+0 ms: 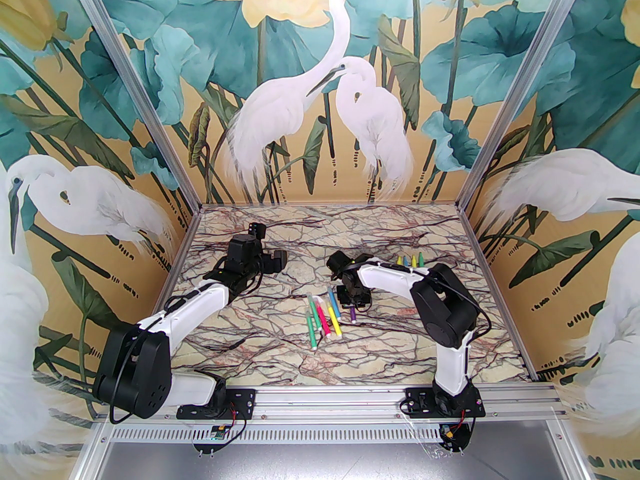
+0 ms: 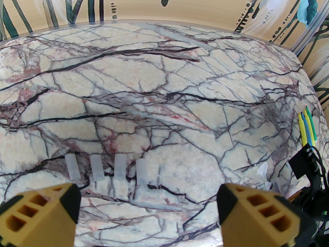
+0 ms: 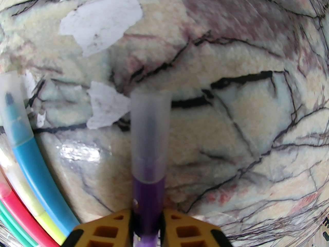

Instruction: Open the pen caps

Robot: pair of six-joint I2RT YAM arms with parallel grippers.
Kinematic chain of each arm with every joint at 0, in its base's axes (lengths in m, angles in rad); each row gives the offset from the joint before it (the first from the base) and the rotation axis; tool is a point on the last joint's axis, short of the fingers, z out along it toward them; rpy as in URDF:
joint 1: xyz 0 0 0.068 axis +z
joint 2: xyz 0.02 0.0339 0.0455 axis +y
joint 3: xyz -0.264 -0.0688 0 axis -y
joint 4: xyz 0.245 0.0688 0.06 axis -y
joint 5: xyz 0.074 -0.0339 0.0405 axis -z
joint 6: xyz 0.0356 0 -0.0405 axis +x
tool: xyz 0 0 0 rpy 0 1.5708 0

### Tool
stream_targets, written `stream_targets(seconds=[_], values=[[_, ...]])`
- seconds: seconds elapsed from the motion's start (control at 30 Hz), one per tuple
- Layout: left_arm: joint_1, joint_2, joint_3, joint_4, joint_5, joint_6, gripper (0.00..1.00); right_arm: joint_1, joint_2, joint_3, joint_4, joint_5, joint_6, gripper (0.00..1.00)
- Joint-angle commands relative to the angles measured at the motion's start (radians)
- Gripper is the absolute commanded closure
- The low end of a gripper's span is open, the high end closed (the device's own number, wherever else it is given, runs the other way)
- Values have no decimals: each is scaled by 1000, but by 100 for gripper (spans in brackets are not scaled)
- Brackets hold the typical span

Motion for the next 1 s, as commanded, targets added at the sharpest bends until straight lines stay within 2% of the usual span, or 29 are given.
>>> stream_targets(seconds=[0.0,0.23,0.47,0.8,0.97], values=[[6,-27,-8,8,35,11,7,5,59,1,12,30,4,78],[5,-21,1,7,60,-8,8,5,57,-5,29,58,-14,85],[5,-14,14,4,122,-28,12,4,-25,-34,85,34,-73,90],[4,34,62,17,326,-95,16,-18,-120,-81,151,19,-173,94],[-4,77,85,34,402,-144,18,-54,-206,-163,257,-54,-213,95]])
